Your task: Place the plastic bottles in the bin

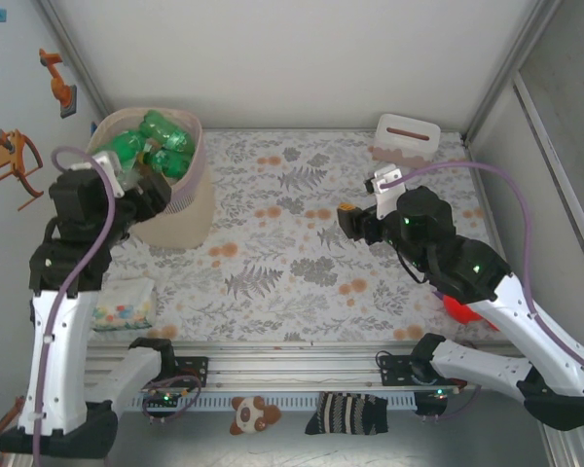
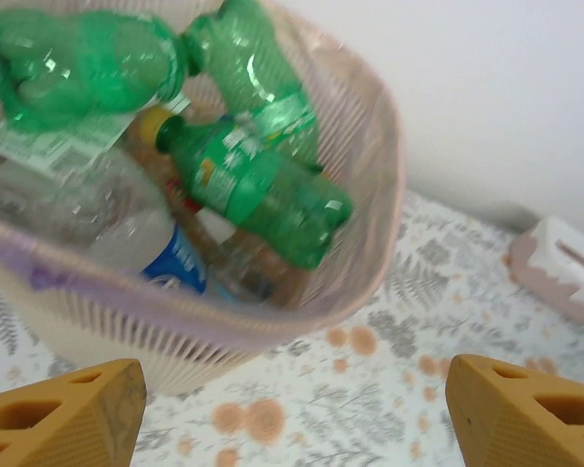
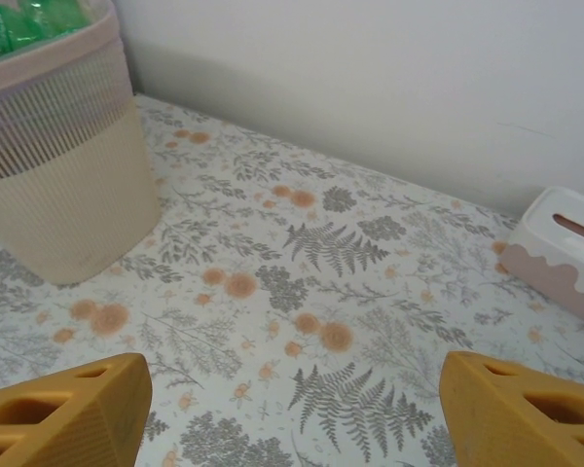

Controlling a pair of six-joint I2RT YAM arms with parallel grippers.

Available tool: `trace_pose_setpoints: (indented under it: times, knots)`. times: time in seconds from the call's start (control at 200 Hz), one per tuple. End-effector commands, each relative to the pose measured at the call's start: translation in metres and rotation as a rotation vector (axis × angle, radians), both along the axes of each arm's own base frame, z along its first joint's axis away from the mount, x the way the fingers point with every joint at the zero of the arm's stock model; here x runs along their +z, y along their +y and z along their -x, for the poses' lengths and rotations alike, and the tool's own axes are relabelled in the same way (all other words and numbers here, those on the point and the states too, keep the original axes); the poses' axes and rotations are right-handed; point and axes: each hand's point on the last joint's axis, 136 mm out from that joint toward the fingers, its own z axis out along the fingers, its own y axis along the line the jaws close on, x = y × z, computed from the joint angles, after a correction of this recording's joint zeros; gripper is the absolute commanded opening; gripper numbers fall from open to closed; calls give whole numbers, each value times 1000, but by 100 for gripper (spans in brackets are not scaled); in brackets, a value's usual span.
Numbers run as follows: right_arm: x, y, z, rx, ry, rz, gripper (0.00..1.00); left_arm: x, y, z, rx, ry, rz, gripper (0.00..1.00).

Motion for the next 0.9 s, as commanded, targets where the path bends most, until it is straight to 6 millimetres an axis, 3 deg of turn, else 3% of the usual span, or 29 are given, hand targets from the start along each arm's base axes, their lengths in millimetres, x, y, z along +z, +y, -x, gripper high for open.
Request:
trace_pose_setpoints:
  times: [0.0, 0.195, 0.34, 0.646, 0.716, 0.891]
  knots:
    - [-6, -24, -4, -89, -17, 49, 80, -21, 12, 7, -3, -15, -133, 80]
    - [-23, -63, -16, -247, -11, 95, 90, -69, 30, 19, 39, 2, -257, 80]
    - [-54, -93, -31, -372, 44, 115, 99, -98, 39, 18, 65, 5, -314, 86]
    - [-118, -162, -53, -643, 52, 96, 99, -185, 58, 3, 161, 96, -394, 88]
    - [-133, -174, -58, -687, 46, 88, 99, -197, 61, -1, 170, 110, -427, 89]
    - [-176, -183, -68, -681, 3, 125, 99, -217, 66, -19, 151, 151, -526, 92]
